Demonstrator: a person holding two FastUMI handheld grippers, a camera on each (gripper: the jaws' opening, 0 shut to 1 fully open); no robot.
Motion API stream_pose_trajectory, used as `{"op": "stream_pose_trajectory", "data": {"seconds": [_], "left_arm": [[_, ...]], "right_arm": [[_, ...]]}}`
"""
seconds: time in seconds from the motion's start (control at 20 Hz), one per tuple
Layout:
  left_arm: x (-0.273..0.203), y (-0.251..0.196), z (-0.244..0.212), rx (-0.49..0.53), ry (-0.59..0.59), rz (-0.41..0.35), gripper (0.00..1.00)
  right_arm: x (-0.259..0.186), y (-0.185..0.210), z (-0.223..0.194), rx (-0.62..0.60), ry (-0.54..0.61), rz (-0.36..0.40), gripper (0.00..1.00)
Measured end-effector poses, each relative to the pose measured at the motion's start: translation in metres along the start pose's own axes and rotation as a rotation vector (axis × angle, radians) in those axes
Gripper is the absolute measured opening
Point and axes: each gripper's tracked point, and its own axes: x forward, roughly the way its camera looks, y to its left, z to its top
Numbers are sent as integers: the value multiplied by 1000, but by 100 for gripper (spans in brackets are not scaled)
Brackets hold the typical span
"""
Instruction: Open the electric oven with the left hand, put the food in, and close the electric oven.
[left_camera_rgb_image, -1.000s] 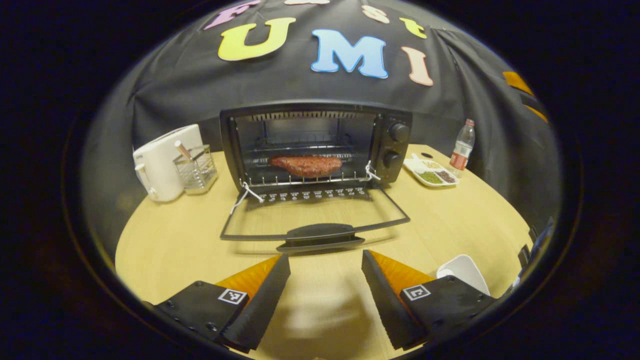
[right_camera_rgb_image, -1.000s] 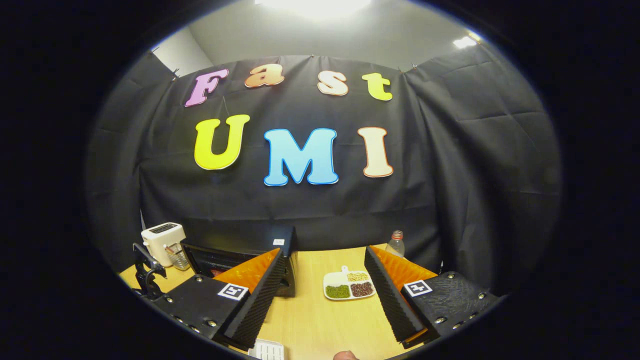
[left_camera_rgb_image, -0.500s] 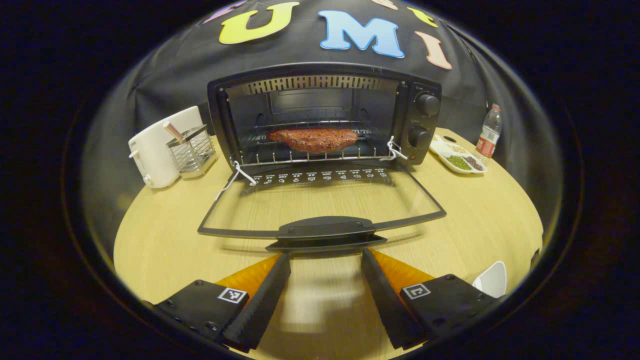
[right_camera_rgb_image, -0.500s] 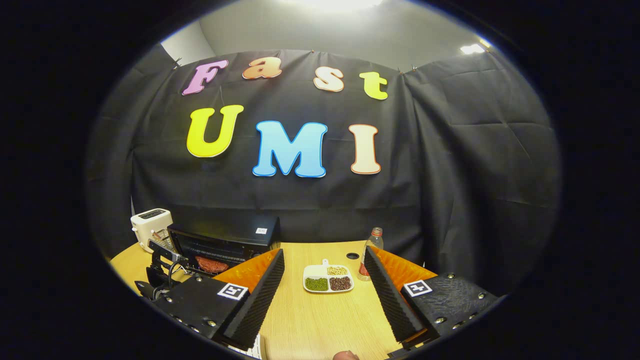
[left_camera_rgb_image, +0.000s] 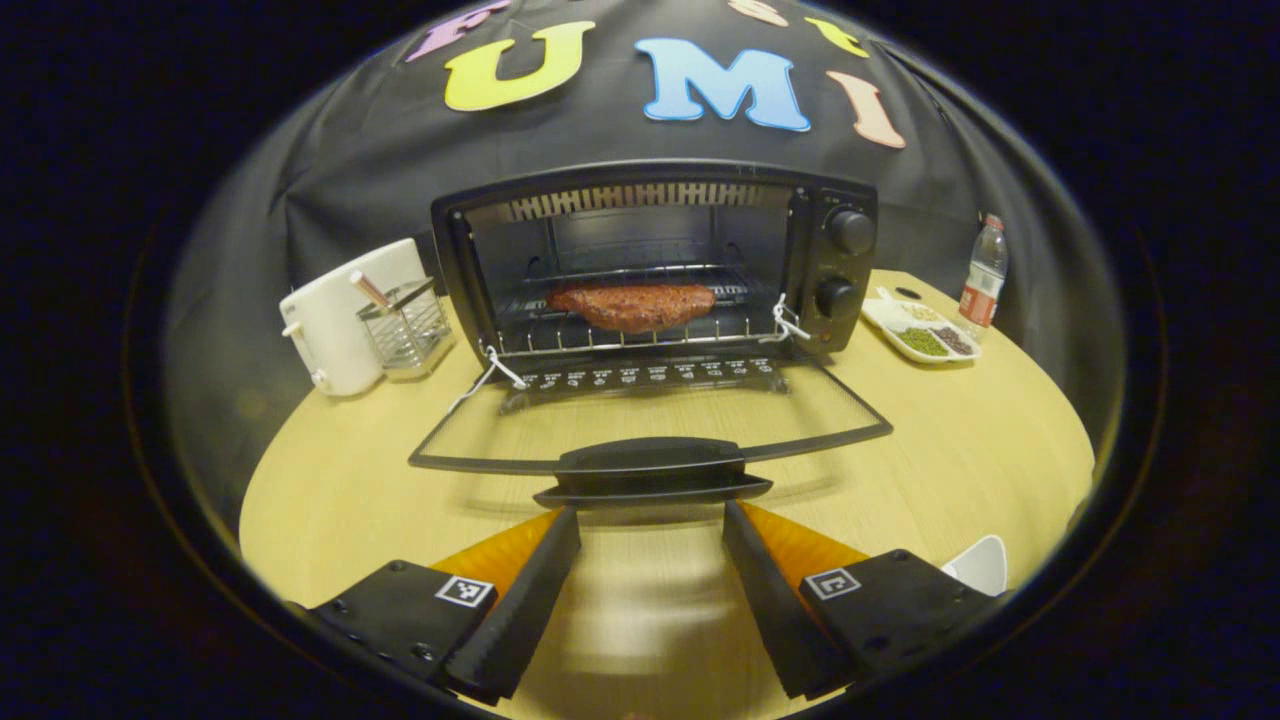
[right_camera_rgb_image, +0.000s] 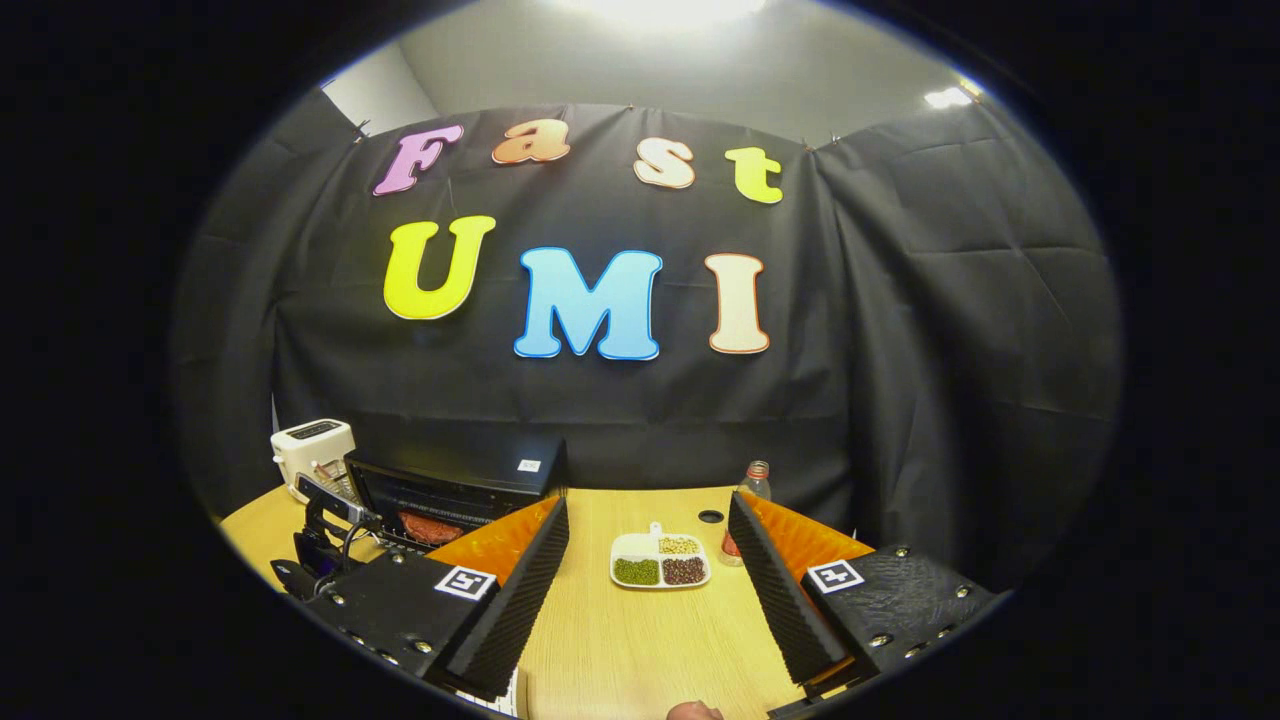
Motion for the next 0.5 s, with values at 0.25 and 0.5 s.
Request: {"op": "stream_pose_trajectory", "data": {"seconds": [0.25,0.5], "left_arm": [[-20,3,23,11,-75,-2,100],[-32,6,43,-1,-116,-7,97]], "right_arm": [[2,10,0,-2,-3,34,97],[6,13,-3,11,4,41,97]]}}
